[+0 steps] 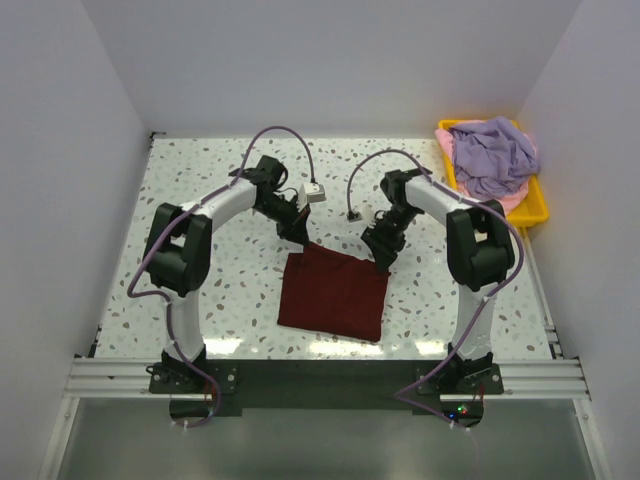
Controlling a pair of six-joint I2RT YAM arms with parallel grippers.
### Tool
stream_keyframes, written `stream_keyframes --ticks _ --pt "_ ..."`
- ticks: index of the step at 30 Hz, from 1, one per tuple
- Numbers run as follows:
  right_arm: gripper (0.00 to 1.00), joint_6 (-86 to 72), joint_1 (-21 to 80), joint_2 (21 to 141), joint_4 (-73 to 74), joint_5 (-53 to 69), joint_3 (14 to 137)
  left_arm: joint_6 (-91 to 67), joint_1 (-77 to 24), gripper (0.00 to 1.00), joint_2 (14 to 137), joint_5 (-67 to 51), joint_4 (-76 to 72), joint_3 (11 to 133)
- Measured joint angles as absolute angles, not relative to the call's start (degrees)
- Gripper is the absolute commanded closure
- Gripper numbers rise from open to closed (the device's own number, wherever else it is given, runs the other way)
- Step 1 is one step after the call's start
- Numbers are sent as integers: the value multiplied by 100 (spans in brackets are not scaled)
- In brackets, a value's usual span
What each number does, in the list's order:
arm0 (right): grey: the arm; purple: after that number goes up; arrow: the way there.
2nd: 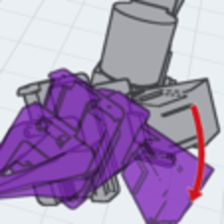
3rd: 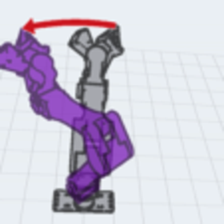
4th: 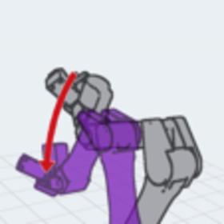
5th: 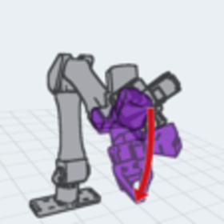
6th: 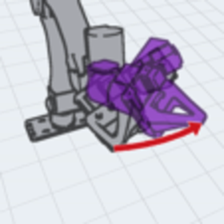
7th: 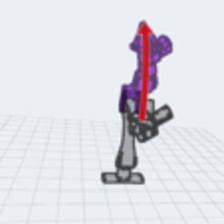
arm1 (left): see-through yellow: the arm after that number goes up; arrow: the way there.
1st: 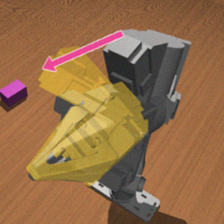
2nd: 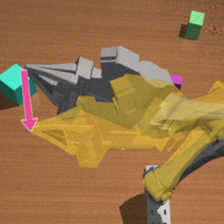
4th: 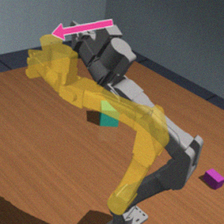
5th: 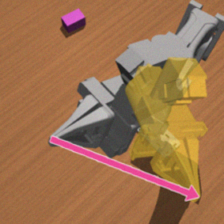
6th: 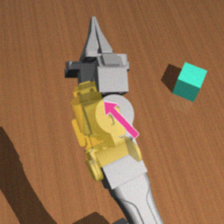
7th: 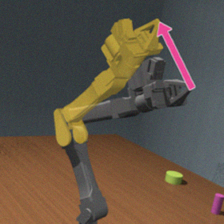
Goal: Fold and stack the t-shirts
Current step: Fold the tshirt
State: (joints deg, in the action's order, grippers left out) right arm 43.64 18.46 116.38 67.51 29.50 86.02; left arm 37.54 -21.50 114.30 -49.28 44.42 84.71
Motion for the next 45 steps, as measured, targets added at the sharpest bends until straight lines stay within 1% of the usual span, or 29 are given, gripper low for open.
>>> stream_keyframes --ticks 1,2,3,5,6,7,12,21,25,37,45 --pt "55 4399 1863 11638 6785 2950 8600 3723 -2150 100 11430 -4925 4440 8471" --pt "59 4425 1874 11638 6807 2947 8600 3715 -2150 100 11430 -4923 4440 8471" --pt "71 4464 1890 11638 6831 2947 8600 3706 -2147 100 11430 -4921 4434 8464" --pt "83 4530 1918 11638 6853 2939 8593 3701 -2143 100 11424 -4919 4421 8434" --pt "94 4541 1927 11638 6858 2926 8586 3695 -2139 100 11419 -4917 4410 8409" --pt "99 4554 1940 11638 6860 2908 8584 3684 -2137 100 11408 -4908 4401 8372" --pt "100 4497 1951 11598 6884 2777 8591 3647 -2093 100 11194 -4860 4370 8086" --pt "100 4287 2097 10986 6919 2591 8809 3400 -1946 100 9907 -4560 4244 7393" --pt "100 4158 2270 10803 6882 2432 8829 3343 -1935 100 9638 -4370 4248 7310" --pt "100 3579 2440 10805 6235 2018 8892 2974 -1356 100 9717 -3806 4064 7131" --pt "100 3295 2571 11019 6080 1966 9391 2635 -1291 100 10602 -3402 3409 6820"
